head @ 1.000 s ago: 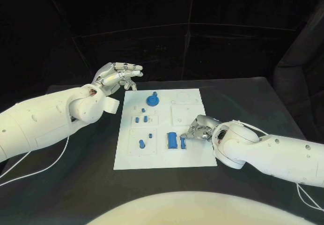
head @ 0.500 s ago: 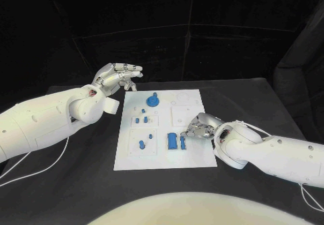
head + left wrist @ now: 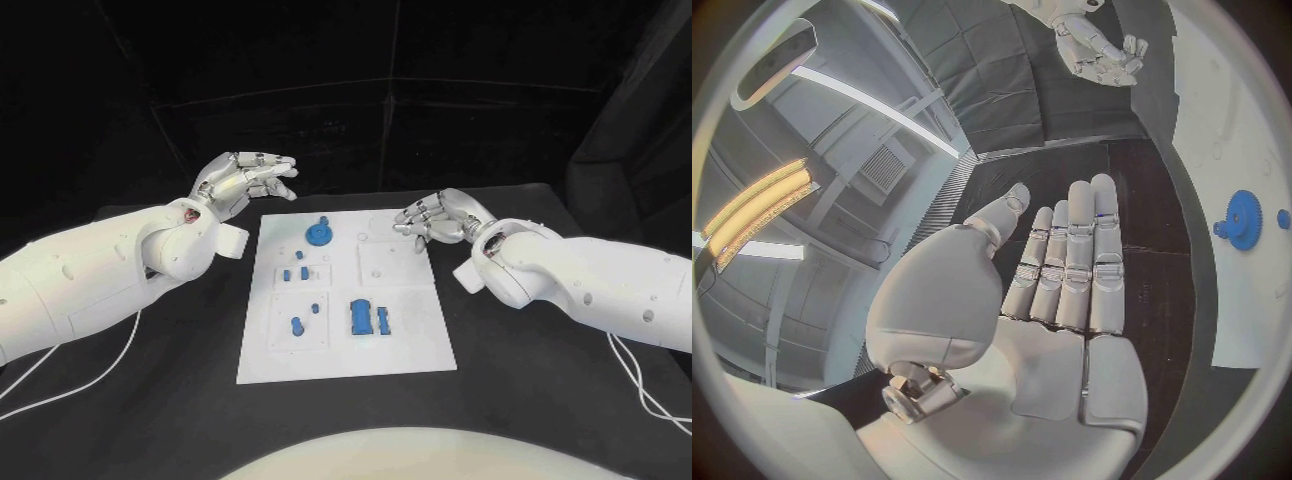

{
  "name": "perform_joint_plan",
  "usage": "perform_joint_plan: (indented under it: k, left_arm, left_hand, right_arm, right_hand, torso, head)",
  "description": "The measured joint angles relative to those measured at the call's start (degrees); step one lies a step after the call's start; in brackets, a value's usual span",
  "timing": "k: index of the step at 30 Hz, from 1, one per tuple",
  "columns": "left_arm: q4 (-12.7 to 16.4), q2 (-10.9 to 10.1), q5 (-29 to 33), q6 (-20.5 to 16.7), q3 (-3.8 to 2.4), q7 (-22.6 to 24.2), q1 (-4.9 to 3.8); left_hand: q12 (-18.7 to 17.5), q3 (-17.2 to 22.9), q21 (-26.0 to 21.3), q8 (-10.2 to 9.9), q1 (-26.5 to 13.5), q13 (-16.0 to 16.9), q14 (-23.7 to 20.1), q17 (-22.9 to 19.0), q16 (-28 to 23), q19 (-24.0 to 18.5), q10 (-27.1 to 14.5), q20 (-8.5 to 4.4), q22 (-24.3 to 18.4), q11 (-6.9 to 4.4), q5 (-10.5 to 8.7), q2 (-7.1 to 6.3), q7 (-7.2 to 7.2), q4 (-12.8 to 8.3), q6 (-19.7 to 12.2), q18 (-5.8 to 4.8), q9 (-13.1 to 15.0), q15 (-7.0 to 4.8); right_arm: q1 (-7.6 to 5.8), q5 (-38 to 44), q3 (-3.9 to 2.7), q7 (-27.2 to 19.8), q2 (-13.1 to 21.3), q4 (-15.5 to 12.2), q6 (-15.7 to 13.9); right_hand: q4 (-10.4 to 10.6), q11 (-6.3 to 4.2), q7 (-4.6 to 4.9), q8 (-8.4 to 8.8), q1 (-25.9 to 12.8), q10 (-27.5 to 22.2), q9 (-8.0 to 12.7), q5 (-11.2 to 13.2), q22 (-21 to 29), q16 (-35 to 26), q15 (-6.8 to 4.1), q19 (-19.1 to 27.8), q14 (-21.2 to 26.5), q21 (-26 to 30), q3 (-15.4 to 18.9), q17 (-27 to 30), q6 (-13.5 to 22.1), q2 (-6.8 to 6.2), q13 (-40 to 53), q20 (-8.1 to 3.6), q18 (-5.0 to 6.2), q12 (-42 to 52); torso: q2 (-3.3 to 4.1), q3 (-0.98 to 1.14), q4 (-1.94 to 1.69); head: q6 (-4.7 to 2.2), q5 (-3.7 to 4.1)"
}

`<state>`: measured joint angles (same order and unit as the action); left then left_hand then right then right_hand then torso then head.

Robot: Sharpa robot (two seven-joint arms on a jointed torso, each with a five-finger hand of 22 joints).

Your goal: Assemble the parts on the task board

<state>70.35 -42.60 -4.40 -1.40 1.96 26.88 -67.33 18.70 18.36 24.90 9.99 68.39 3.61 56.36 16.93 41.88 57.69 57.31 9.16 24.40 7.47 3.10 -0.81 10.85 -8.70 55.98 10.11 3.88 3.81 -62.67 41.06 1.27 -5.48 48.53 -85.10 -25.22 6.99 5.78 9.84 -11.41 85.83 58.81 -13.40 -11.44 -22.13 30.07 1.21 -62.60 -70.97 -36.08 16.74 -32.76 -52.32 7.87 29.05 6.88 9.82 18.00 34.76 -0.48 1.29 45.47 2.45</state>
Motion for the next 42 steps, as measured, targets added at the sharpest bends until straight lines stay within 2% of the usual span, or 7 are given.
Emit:
perform_joint_plan:
  k: [6,11,17,22,31,36,42]
  left_arm:
    - [-5.55,3.37,1.01,0.15,0.01,0.47,0.36]
    - [-11.17,6.1,2.27,0.19,0.0,1.05,0.78]
    - [-18.02,10.05,4.32,-0.29,-0.06,1.61,2.41]
    - [-21.02,12.06,5.49,-0.75,-0.08,1.86,3.29]
    - [-17.85,10.89,5.43,-1.86,-0.2,1.64,3.59]
    - [-11.62,8.5,5.4,-5.57,-0.45,1.61,4.31]
    - [-1.09,4.94,5.36,-13.63,-0.97,1.62,5.26]
  left_hand:
    - [-4.92,-1.5,-9.26,-1.08,0.96,-0.05,-1.63,-8.03,-17.89,-6.31,1.04,3.25,-6.95,1.01,-0.04,1.51,0.05,0.54,0.05,0.01,-0.05,2.62]
    - [-8.6,-3.11,-13.33,-2.72,1.0,-0.05,-0.56,-11.18,-25.38,-8.01,1.56,4.95,-10.76,1.12,0.04,1.54,0.21,0.9,0.22,0.02,-0.11,3.69]
    - [-11.12,-4.43,-15.36,-4.04,1.54,-0.05,-0.15,-12.55,-29.3,-9.25,1.03,5.59,-12.94,1.65,0.04,2.08,0.41,1.27,0.01,0.02,-0.1,4.1]
    - [-11.66,-4.56,-15.63,-4.49,1.77,-0.05,0.06,-12.77,-30.17,-9.28,1.0,5.57,-13.42,1.68,0.04,2.36,0.17,1.36,-0.24,0.03,-0.12,4.31]
    - [-14.83,-8.66,-18.31,-8.44,-17.86,-2.62,-15.58,-15.78,-33.55,-22.97,-15.37,1.52,-16.53,-0.7,-2.14,1.37,-2.94,3.92,-15.95,-1.73,-2.84,2.09]
    - [-16.99,-10.62,-19.52,-9.26,-27.25,-3.19,-23.17,-16.44,-35.1,-29.43,-23.15,-0.46,-17.99,-2.0,-2.45,1.08,-4.42,6.39,-23.39,-3.04,-3.44,-0.18]
    - [-17.99,-12.2,-22.7,-9.57,-36.26,-3.41,-30.45,-16.72,-36.82,-35.62,-30.66,-2.36,-20.29,-5.22,-2.66,0.91,-6.73,7.96,-30.52,-3.94,-3.69,-2.44]
  right_arm:
    - [-1.63,-13.58,-0.04,-8.34,-4.79,11.1,2.84]
    - [-2.0,-20.34,-0.06,-12.38,-9.41,19.46,5.61]
    - [-2.04,-24.63,-0.07,-15.52,-14.77,28.05,8.65]
    - [-2.04,-25.94,-0.08,-16.97,-16.9,31.23,10.49]
    - [-1.55,-26.18,-0.12,-16.87,-15.42,28.1,9.57]
    - [-0.61,-27.5,-0.31,-17.21,-13.32,21.49,6.75]
    - [0.74,-30.72,-0.73,-18.5,-9.16,10.55,0.25]
  right_hand:
    - [-2.5,1.96,0.84,3.57,2.19,-0.82,2.51,3.63,9.21,-15.87,3.62,5.62,7.87,14.42,-0.28,9.79,0.12,1.45,-11.02,3.58,0.0,-7.6]
    - [-5.43,2.48,1.24,6.32,2.22,1.26,4.95,5.25,15.13,-23.96,4.85,4.62,8.0,22.72,-0.74,18.09,-1.1,1.83,-19.16,5.54,-0.01,-11.53]
    - [-7.23,2.71,1.24,7.43,0.46,2.62,6.53,5.25,17.88,-26.26,5.42,2.82,7.36,26.58,-1.26,23.1,-1.72,2.47,-23.52,5.84,-0.01,-13.21]
    - [-7.75,2.92,1.24,7.49,-0.15,2.83,7.07,5.25,18.29,-26.26,5.13,2.07,6.66,27.23,-1.46,24.54,-1.72,2.53,-24.76,5.8,-0.02,-13.47]
    - [-7.31,0.51,-1.68,10.31,-23.63,-13.63,10.44,8.47,21.01,-28.92,2.21,18.2,23.84,29.76,-5.54,26.8,12.58,-0.21,-27.81,2.37,-1.41,-16.73]
    - [-7.14,-1.45,-3.28,10.78,-35.66,-22.35,12.15,10.23,21.67,-29.34,0.21,26.82,32.98,31.7,-7.73,29.23,20.31,-1.68,-28.54,0.58,-2.3,-17.36]
    - [-7.05,-4.18,-5.4,10.97,-46.68,-30.38,12.94,10.87,21.9,-29.59,-0.68,34.66,41.32,34.43,-9.69,31.47,27.31,-4.29,-28.83,-1.08,-3.71,-17.59]
  torso:
    - [-1.69,-0.51,0.15]
    - [-3.08,-0.81,0.4]
    - [-4.38,-0.83,0.44]
    - [-5.04,-0.65,0.07]
    - [-4.5,-0.23,-0.41]
    - [-3.91,0.25,-0.99]
    - [-3.66,0.43,-1.22]
  head:
    - [-2.41,0.21]
    - [-5.2,-0.09]
    - [-7.31,-0.43]
    - [-9.55,-0.32]
    - [-10.33,-1.48]
    - [-10.99,-2.31]
    - [-11.1,-2.45]
